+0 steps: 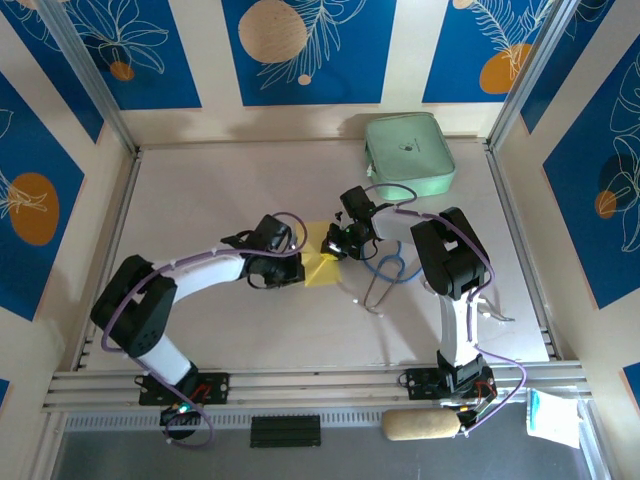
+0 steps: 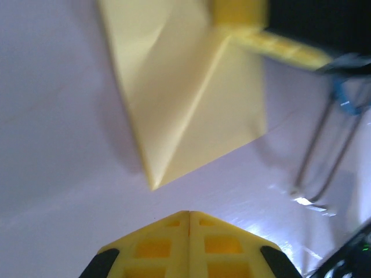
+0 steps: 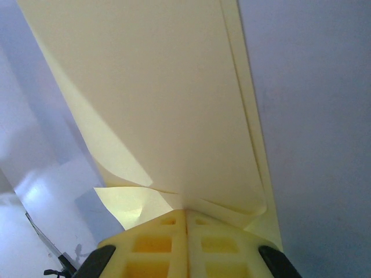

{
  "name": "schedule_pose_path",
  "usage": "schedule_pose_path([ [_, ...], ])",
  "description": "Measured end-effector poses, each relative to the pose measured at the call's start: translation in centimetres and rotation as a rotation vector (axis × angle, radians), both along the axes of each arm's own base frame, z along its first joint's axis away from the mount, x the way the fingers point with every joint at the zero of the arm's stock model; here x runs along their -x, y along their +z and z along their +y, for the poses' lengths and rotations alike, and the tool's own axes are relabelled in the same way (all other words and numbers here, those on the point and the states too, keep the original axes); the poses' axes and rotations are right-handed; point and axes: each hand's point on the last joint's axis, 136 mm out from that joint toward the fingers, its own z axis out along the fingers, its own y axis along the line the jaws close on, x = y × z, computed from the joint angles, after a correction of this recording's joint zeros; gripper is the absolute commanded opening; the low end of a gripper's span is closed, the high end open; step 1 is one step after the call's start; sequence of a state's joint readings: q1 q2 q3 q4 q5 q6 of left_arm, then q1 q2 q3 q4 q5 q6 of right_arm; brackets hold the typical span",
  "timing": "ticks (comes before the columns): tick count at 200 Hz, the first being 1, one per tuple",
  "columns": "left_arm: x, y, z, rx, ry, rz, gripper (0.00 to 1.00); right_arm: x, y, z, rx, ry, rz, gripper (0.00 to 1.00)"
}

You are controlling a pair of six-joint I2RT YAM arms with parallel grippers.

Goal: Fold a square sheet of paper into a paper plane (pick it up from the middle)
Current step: Fold the triangle a second time at the center of the table.

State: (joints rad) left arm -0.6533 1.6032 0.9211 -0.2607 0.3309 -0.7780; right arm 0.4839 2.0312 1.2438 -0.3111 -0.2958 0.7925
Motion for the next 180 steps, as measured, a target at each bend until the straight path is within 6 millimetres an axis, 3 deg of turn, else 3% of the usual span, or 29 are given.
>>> schedule_pose_path([
  [25,-2.0,0.9,-1.5,0.042,0.017,-0.036,0.02,0.0,0.0,0.0,0.0,0.0,0.0,0.07],
  [47,-3.0,-0.5,-2.3,0.038,0.029,-0.019,0.01,0.0,0.0,0.0,-0.001,0.0,0.0,0.07],
  [82,-2.7,-3.4,-1.7,-0.022,0.045,0.037,0.0,0.0,0.1,0.1,-0.007,0.003,0.002,0.07],
  [139,-2.0,-4.9,-0.9,-0.055,0.054,0.068,0.0,0.0,0.5,0.2,-0.012,0.019,-0.016,0.08],
  [180,-2.0,-4.9,-1.0,-0.054,0.056,0.069,0.0,0.1,3.7,0.9,-0.028,0.072,-0.119,0.08],
])
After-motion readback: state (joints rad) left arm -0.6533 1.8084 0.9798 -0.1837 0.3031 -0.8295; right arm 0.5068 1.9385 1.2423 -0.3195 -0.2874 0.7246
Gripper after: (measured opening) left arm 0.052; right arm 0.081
